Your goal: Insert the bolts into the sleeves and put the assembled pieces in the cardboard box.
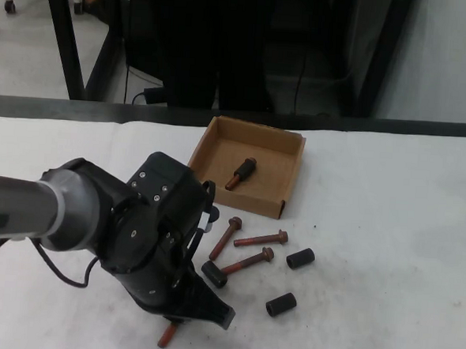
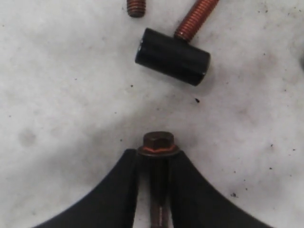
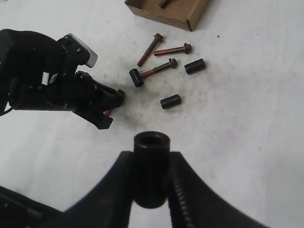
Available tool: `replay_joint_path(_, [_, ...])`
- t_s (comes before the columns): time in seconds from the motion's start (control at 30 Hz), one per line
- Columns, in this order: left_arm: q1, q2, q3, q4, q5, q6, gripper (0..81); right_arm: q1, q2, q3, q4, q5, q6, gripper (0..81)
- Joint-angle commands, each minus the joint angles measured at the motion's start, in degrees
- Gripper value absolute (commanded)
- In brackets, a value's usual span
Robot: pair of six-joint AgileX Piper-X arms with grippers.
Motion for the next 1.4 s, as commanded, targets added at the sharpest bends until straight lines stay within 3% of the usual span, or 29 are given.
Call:
replay_joint_path(0.0, [-0.3, 1.3, -0.3, 2.8, 3.8, -0.6, 7.0, -0.1, -0.3, -0.2, -0.3, -0.1, -0.2, 0.0])
replay_joint_path(0.07, [-0.4, 1.3, -0.4, 4.1, 3.8, -0.6, 0.8, -0.1, -0.3, -0.2, -0.3, 0.1, -0.2, 0.0])
replay_joint_path(0.5, [-0.4, -1.9, -6.0, 9.5, 5.5, -2.1, 0.8, -0.1, -0.3, -0.2, -0.3, 1.0, -0.7, 0.0])
replay_joint_path(0.63, [-0.4, -8.0, -7.1, 4.9, 11.1, -3.3, 0.8, -0.1, 0.0, -0.2, -0.3, 1.2, -3.0, 0.0])
replay_joint_path(0.9, [0.1, -18.6, -4.4, -3.4, 15.4, -8.3, 0.8, 0.1, 5.1, -0.2, -1.3, -1.9, -7.4, 0.0])
replay_joint_path(1.07, [3.1, -23.8, 1.5, -15.0, 22.7, -15.1, 0.8, 2.1, 9.6, -0.2, -5.0, -5.0, -9.7, 0.0])
replay_joint_path(1.37, [14.1, -31.4, 10.9, -38.2, 35.1, -26.8, 0.8, 9.6, 16.3, -0.2, -17.6, -8.1, -9.9, 0.0])
